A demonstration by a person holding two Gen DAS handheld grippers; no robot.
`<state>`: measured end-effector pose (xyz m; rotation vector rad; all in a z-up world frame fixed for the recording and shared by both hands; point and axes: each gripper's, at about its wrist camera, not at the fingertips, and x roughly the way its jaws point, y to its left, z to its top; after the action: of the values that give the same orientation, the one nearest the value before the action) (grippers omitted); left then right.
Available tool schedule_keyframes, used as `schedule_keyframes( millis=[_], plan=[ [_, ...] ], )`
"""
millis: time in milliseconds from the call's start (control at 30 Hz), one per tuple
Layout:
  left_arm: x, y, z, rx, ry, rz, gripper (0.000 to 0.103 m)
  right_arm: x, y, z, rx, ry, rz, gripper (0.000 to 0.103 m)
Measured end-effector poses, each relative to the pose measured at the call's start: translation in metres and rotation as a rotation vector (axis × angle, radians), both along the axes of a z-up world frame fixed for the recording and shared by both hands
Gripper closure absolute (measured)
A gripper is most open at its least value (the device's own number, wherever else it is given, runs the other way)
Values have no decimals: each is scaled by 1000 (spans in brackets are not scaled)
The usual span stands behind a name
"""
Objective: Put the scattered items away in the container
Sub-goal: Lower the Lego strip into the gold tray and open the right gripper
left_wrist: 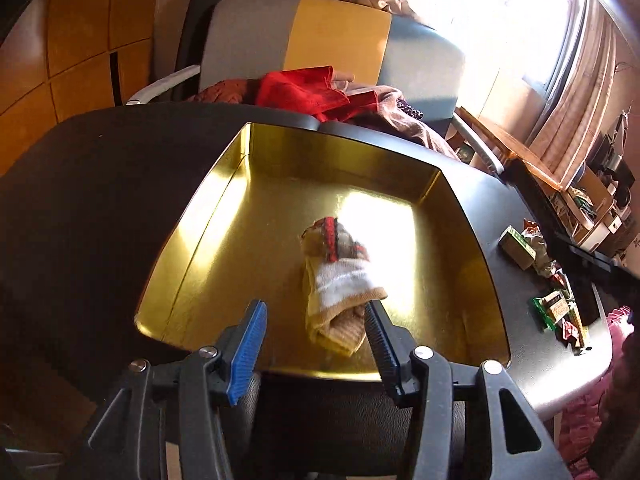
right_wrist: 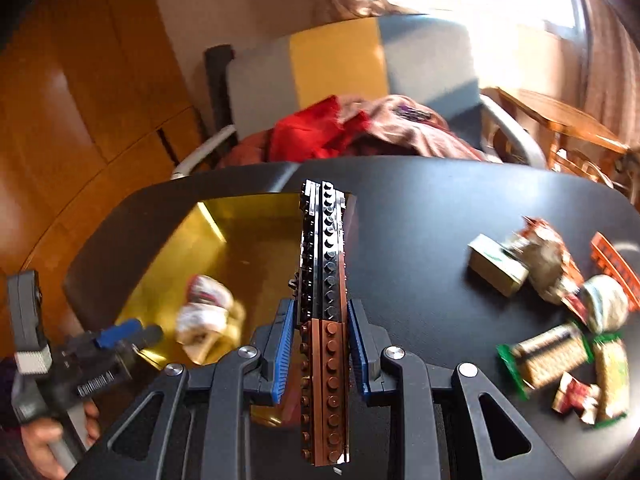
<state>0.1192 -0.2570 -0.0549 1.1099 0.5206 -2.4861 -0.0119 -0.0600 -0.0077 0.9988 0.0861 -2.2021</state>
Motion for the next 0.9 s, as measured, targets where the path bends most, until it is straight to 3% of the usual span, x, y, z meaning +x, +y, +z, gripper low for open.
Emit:
schedule_keyframes(
  millis=[233,633,900],
  plan=[
    [19,3,-1,-4,-9,22,50,-3,-62,-13,15,-37,94,76],
    [28,3,17,-31,37,24,50,-25,-123,-60,159,-97,111,76],
    [29,1,21,-26,48,27,49,-31,-133,-73,184,-118,105,76]
  ],
)
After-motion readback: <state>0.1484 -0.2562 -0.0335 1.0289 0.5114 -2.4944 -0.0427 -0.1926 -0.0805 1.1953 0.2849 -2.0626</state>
